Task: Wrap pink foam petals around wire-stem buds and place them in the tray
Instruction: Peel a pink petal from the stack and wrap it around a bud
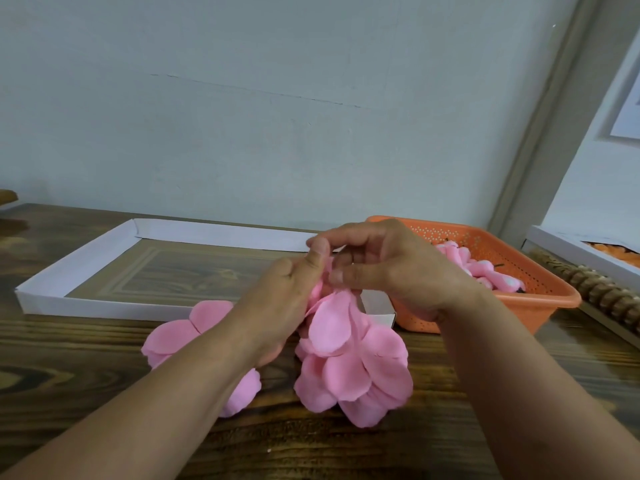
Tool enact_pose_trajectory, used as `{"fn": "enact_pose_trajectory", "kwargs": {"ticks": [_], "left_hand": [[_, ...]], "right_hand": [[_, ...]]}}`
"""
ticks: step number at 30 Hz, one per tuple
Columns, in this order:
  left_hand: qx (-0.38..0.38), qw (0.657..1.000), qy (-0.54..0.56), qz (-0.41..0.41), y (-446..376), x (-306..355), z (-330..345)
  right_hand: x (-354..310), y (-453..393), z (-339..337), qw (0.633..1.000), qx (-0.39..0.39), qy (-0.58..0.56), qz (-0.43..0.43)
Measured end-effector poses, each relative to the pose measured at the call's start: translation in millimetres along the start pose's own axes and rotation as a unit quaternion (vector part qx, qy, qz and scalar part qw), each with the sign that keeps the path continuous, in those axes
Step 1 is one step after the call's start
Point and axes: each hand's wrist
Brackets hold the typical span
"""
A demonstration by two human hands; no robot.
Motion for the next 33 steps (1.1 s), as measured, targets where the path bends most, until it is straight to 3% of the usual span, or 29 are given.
{"fn": "enact_pose_trajectory", "kwargs": {"ticks": [16, 21, 26, 29, 33], "left_hand": [[-0.114, 0.991, 0.059, -0.030, 3.2, 0.5, 2.1], [-0.022, 0.998, 0.053, -0.025, -3.1, -4.7, 2.7], [0.154, 0.988, -0.015, -0.003, -13.4, -11.2, -9.1], [0.182, 0.982, -0.032, 0.035, -15.9, -16.8, -10.9], [0.194, 0.981, 0.010, 0.013, -19.6, -20.3, -11.3]], "right_hand": [[-2.2, -2.9, 1.5, 0.999, 0.008, 0.046, -0.002], [-3.2, -4.7, 8.3, 0.993, 0.038, 0.109, -0.023], [-6.1, -1.7, -11.8, 0.986, 0.144, 0.072, -0.052], [-2.4, -0.2, -23.7, 0.971, 0.229, 0.043, -0.053], [4.5, -4.2, -19.0, 0.966, 0.253, 0.023, -0.045]]}}
Point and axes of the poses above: each hand's wrist, its own y-axis away from the middle knuckle, its own z-axis out of the palm, x = y × z
